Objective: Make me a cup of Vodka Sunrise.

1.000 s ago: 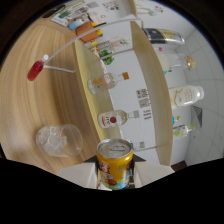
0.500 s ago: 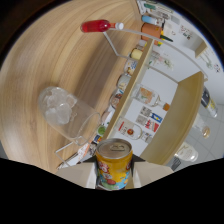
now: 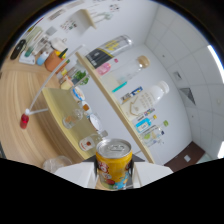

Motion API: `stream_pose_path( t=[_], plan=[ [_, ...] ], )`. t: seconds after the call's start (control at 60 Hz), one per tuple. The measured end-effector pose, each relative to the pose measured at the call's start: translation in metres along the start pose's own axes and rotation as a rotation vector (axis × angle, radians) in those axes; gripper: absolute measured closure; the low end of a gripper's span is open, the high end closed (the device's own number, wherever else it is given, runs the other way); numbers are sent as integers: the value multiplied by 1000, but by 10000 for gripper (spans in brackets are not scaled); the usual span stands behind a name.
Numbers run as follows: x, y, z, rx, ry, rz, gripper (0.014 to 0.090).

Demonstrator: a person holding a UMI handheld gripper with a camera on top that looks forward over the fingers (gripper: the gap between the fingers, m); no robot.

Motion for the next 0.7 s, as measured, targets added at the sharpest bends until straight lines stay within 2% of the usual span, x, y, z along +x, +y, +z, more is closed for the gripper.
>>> stream_pose_path(
  t=[0.167,0.3,0.467,0.7],
  plan=[
    [39,9,-13,92,-35,464,530],
    [57,46,-15,121,-62,700,529],
    [50,122,4,71,-94,896,531],
    [6,223,43,-67,-149,994,533]
  ],
)
